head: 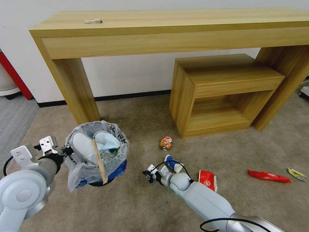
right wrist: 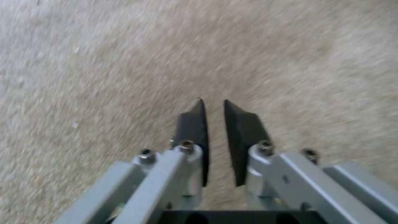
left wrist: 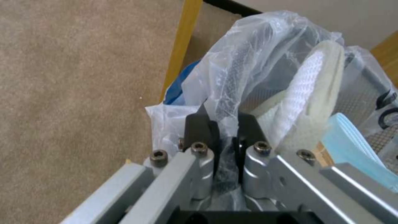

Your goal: Pick up the trash bin and place the garbage on the floor into it.

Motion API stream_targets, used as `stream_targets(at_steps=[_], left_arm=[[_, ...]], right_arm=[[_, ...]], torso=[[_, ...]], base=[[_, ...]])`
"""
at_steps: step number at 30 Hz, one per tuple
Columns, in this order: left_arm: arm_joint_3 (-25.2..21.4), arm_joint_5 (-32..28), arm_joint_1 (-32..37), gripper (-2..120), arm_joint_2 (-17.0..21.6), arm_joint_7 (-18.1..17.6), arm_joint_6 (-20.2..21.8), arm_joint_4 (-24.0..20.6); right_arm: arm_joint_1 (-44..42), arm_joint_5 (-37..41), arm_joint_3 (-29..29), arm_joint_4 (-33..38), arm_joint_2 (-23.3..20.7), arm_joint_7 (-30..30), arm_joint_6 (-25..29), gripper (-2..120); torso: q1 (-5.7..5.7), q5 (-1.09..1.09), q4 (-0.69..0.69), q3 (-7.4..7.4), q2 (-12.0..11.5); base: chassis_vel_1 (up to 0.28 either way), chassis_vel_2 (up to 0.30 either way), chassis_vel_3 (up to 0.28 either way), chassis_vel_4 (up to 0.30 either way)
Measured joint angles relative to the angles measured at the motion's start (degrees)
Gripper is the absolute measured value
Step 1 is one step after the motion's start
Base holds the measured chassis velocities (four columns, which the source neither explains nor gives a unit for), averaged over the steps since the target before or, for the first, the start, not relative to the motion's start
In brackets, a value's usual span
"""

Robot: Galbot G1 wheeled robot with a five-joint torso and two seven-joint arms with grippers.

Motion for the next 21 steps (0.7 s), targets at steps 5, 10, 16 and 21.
stream_targets(at_steps=[5,10,16,21], left_arm=[[0.3,0.1,0.1,2,-0.1,0.1,0.0,0.0],[0.4,0.1,0.1,2,-0.1,0.1,0.0,-0.1],[0.4,0.2,0.2,2,0.0,0.2,0.0,-0.5],[0.0,0.1,0.6,2,0.1,0.2,0.0,-1.1]], right_arm=[[-0.8,0.9,2.0,6.3,-4.5,1.0,-2.0,39],[-1.1,-0.9,5.0,8.2,-6.8,2.8,-2.6,59],[0.0,-1.1,6.9,5.0,-3.7,3.7,-1.1,78],[1.7,-3.5,7.3,-0.3,-0.9,3.7,-0.5,97]], torso=[[0.00,0.00,0.00,0.00,0.0],[0.00,-0.01,-0.02,0.00,0.0],[0.00,0.00,0.00,0.00,0.0],[0.00,0.00,0.01,0.00,0.0]], base=[[0.000,0.000,0.000,0.000],[0.000,0.000,0.000,0.000],[0.000,0.000,0.000,0.000],[0.000,0.000,0.000,0.000]])
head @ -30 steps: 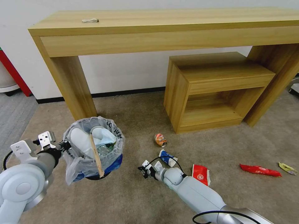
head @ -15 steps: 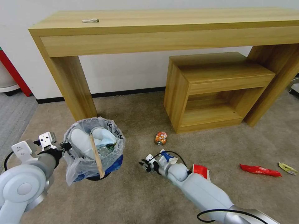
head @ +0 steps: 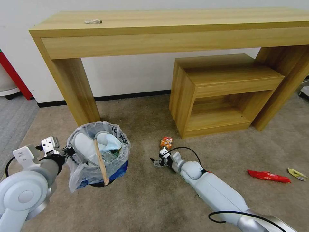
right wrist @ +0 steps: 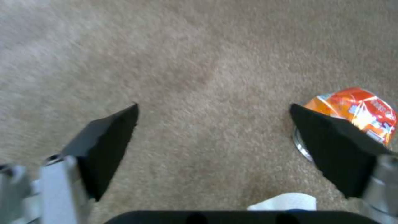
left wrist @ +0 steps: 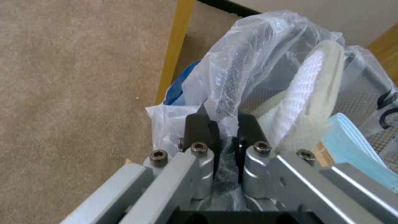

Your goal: Pick up the trash bin and place the garbage on the floor into it.

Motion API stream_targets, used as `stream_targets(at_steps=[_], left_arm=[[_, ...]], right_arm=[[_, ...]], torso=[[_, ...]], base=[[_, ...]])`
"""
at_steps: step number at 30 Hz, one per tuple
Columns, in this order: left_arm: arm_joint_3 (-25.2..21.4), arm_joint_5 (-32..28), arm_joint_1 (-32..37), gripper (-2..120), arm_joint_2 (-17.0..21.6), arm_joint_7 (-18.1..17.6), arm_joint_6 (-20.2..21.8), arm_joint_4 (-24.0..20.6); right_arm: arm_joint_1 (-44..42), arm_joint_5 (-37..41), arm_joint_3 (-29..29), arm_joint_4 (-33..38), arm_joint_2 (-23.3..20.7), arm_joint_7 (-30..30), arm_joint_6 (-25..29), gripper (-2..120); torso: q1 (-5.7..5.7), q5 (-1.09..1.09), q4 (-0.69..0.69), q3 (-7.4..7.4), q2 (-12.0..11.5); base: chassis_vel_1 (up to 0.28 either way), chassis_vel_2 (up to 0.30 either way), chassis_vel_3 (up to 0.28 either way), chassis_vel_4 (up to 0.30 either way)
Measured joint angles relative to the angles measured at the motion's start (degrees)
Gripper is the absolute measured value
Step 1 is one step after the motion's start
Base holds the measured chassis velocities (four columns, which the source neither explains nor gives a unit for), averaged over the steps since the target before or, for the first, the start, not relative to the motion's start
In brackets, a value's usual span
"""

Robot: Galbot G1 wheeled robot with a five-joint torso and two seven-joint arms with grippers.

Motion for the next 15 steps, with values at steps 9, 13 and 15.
stream_targets(at_steps=[9,13,15], left_arm=[[-0.5,-0.1,0.2,2,-0.1,0.0,0.0,-0.1],[0.2,0.1,0.0,2,-0.4,0.0,0.0,0.1],[0.5,0.3,0.0,2,-0.5,0.0,0.0,0.2]], right_arm=[[-0.4,2.1,0.6,-1.1,-0.5,0.2,0.6,100],[-1.8,1.9,1.6,0.2,-2.4,-0.3,0.4,100],[-2.8,1.0,2.6,1.5,-4.3,-1.6,0.2,100]], torso=[[0.00,0.00,0.00,0.00,0.0],[0.00,0.00,0.00,0.00,0.0],[0.00,0.01,-0.01,0.00,0.0]], base=[[0.000,0.000,0.000,0.000],[0.000,0.000,0.000,0.000],[0.000,0.000,0.000,0.000]])
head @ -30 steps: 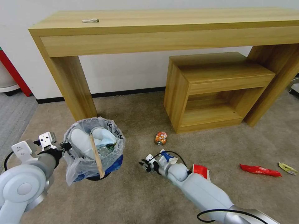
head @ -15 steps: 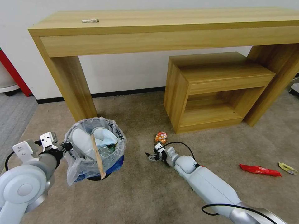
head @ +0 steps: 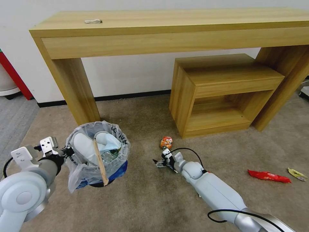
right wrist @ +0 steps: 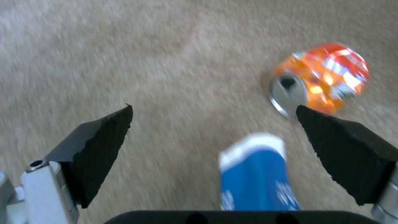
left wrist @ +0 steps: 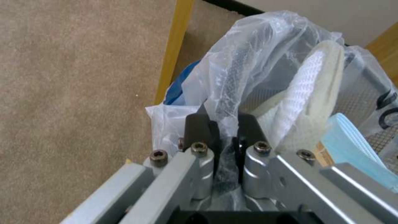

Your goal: Pick up the trash bin and place the garbage on the floor into it.

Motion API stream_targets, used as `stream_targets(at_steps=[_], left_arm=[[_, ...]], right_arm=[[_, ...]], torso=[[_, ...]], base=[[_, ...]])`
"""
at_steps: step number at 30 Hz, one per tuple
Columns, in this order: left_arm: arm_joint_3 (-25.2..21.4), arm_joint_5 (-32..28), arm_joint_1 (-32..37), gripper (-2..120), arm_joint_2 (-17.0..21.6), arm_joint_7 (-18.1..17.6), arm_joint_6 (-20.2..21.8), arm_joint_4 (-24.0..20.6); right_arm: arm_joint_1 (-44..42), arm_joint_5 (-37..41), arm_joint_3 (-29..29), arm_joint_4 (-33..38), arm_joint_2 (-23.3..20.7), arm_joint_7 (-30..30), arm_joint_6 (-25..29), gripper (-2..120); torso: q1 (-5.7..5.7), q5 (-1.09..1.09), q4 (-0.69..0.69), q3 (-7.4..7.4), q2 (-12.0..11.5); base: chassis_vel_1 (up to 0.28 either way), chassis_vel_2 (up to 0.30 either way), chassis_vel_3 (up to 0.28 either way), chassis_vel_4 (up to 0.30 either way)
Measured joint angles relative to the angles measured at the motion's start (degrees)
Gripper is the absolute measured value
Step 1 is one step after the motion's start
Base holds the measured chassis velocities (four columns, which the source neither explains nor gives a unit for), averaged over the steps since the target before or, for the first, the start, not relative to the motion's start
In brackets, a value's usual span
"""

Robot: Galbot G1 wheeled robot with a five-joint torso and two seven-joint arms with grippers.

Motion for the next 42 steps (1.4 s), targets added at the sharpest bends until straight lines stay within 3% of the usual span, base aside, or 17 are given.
stream_targets(at_steps=[3,8,13,29,42], left_arm=[[0.1,0.1,0.0,2,0.0,0.0,0.0,0.1],[0.1,0.1,0.0,2,0.1,0.0,0.0,0.1],[0.4,0.2,0.0,2,-0.1,0.0,0.1,0.0],[0.2,0.4,0.3,2,0.0,0.1,0.1,-0.4],[0.5,0.5,0.0,2,0.1,0.1,0.1,0.3]], right_arm=[[-0.5,-0.4,0.7,1.0,-1.4,-0.9,-0.1,100],[-2.6,-3.3,3.7,4.7,-7.8,-6.5,-1.1,100],[-3.3,-6.3,5.6,4.4,-9.5,-9.5,-1.0,100],[0.6,-10.8,6.3,-7.9,-0.9,-12.3,2.8,100],[1.7,-12.2,5.1,-10.2,2.1,-14.2,4.3,100]], torso=[[0.00,0.00,0.00,0.00,0.0],[-0.01,-0.02,-0.01,0.00,0.0],[-0.01,-0.01,-0.01,0.00,0.0],[-0.01,-0.01,0.01,0.00,0.0],[-0.01,-0.02,0.00,0.00,0.0]], base=[[0.000,0.000,0.000,0.000],[0.000,0.000,0.000,0.000],[0.000,0.000,0.000,0.000],[0.000,0.000,0.000,0.000],[0.000,0.000,0.000,0.000]])
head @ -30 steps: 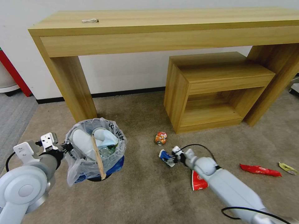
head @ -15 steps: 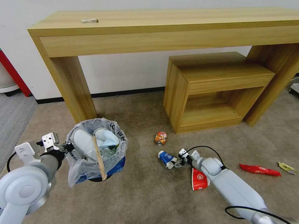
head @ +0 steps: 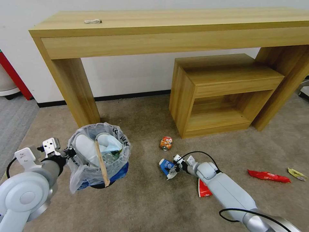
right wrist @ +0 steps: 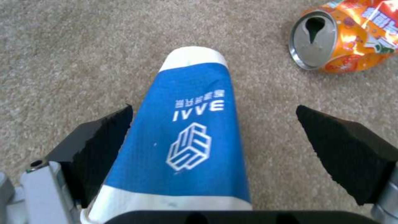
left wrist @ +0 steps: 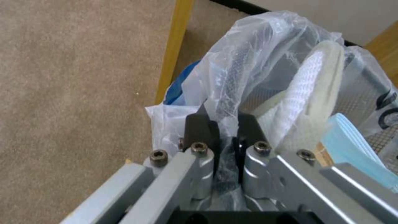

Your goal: Pick up the trash bin and place the garbage on the floor into it.

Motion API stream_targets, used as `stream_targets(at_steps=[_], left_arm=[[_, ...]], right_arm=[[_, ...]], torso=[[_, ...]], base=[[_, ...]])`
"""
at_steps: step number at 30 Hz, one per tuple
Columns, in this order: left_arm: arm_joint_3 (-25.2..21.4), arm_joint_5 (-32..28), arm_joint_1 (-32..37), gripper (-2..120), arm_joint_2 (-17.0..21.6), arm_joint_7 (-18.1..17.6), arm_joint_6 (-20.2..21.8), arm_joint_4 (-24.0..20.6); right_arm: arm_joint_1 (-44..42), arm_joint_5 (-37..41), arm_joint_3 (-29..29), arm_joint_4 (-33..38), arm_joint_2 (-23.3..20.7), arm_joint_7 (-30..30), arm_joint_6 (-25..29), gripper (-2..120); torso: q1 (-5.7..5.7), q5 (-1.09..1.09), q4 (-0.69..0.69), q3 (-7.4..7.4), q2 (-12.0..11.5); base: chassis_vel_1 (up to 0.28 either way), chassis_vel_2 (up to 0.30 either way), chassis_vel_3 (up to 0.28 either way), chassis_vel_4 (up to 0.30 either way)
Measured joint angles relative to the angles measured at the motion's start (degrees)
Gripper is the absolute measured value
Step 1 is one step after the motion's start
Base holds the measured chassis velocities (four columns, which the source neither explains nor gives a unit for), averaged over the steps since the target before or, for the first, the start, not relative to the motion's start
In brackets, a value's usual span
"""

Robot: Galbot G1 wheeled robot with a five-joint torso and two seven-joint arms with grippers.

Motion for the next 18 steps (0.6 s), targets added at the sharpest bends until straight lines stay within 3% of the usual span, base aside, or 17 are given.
stream_targets(at_steps=[18], left_arm=[[0.1,0.0,-0.3,2,0.1,0.1,0.0,0.5]], right_arm=[[0.3,-2.9,-0.9,-2.6,2.0,-0.9,0.2,100]], torso=[[0.00,0.00,0.00,0.00,0.0]], base=[[0.000,0.000,0.000,0.000]])
